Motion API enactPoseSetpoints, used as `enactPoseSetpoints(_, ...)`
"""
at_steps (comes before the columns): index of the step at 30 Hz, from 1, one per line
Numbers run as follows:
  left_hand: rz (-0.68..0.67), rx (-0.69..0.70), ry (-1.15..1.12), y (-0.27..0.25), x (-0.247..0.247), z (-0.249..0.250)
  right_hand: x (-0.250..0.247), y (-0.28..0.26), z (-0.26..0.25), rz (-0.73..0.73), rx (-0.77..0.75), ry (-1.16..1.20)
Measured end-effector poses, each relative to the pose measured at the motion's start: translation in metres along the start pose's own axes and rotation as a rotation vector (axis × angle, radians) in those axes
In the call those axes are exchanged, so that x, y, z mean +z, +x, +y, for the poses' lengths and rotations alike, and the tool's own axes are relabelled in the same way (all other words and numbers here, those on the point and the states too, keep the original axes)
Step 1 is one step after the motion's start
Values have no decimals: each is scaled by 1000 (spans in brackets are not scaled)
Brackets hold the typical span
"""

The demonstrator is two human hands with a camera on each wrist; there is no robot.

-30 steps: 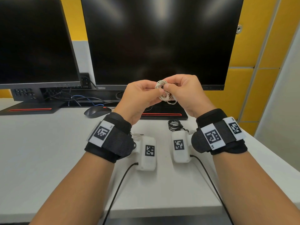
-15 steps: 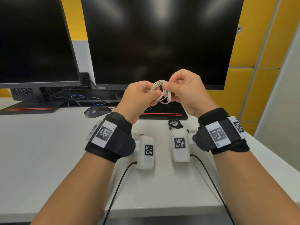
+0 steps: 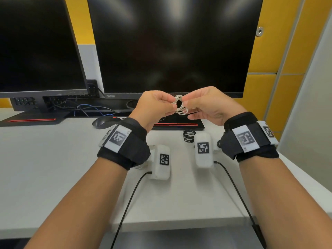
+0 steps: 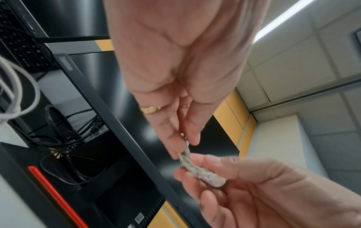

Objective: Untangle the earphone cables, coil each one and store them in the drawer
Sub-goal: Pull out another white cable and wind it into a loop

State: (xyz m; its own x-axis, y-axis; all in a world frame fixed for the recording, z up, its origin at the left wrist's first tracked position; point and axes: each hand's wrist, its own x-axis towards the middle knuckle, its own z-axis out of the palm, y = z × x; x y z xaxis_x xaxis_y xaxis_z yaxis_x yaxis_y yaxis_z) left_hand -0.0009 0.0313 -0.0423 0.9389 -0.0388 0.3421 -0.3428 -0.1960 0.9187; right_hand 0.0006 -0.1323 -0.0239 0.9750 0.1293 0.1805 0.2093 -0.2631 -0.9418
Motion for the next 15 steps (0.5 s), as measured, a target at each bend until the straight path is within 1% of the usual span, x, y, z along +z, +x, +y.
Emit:
enactPoseSetpoints(2, -36, -44, 27, 0, 3, 3, 0, -5, -2, -24, 50, -86)
enactPoseSetpoints(4, -62, -84, 114, 1, 7, 4, 2, -6, -4, -13, 106, -231)
enactPoseSetpoints(7, -103, -93, 428, 1, 19, 1, 9, -6, 0, -30, 189, -446)
enactPoseSetpoints(8, -146, -105, 530, 0, 22, 0, 10, -4, 2, -43, 215, -513)
enactPoseSetpoints(11, -307, -193, 677, -2, 32, -4, 14, -4, 9, -113, 290, -657)
enactPoseSetpoints(13, -364, -223, 824, -4, 35, 0, 15, -5, 12, -185, 337, -723)
enactPoseSetpoints(15, -433, -287, 873, -4, 39, 2, 17, -5, 15, -239, 373, -753)
